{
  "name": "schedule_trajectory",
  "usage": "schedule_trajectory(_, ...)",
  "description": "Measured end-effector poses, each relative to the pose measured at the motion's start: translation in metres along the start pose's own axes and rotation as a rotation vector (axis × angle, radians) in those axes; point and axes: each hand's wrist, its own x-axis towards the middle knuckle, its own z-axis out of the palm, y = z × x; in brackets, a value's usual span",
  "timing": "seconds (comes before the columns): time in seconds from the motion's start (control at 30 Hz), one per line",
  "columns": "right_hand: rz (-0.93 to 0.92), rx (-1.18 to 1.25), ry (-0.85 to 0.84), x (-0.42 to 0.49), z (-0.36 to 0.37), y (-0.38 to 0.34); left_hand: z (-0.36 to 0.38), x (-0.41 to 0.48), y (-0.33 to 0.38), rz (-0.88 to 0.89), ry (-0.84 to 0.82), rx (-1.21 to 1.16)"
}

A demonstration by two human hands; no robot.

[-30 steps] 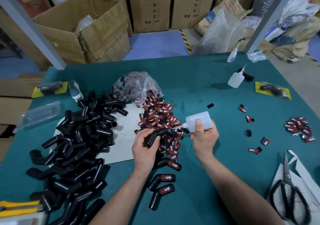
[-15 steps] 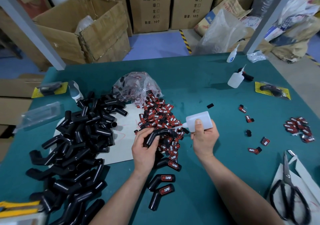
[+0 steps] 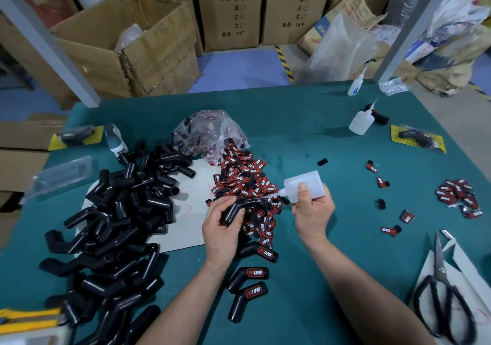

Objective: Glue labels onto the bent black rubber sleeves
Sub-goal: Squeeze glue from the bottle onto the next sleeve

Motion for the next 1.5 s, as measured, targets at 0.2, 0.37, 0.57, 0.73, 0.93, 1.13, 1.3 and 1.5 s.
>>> schedule_trajectory(0.2,-0.006,0.008,0.013,0.0022,-0.0015,-0.0022,-0.0002,-0.0001,0.0010,-0.017,0.018,-0.021)
schedule_trajectory(0.37,-0.007,0.014,0.005,0.0013,-0.0004,-0.0032,0.0000,0.0007,-0.0001,0.002,0.014,-0.030)
schedule_trajectory(0.57,-0.011,0.018,0.015,0.0026,-0.0013,-0.0047,-0.0004,0.0009,-0.0003,0.005,0.007,-0.033)
schedule_trajectory(0.73,0.009,0.031,0.019,-0.0006,0.0008,-0.0033,-0.0001,0.0010,-0.0011,0.009,-0.001,-0.016)
schedule_trajectory(0.93,0.006,0.027,0.023,0.0020,-0.0006,-0.0030,-0.0008,0.0010,-0.0022,0.018,-0.005,-0.011)
schedule_trajectory(1.13,-0.006,0.011,0.011,0.0001,0.0002,-0.0002,-0.0005,0.0013,-0.0035,0.011,0.000,-0.013)
schedule_trajectory(1.3,-0.007,0.019,0.027,0.0044,-0.0016,-0.0010,-0.0005,0.0013,-0.0051,0.029,0.001,-0.021)
schedule_trajectory(1.5,-0.005,0.022,0.022,0.0032,-0.0006,0.0002,-0.0008,0.0024,-0.0080,0.042,0.001,-0.027)
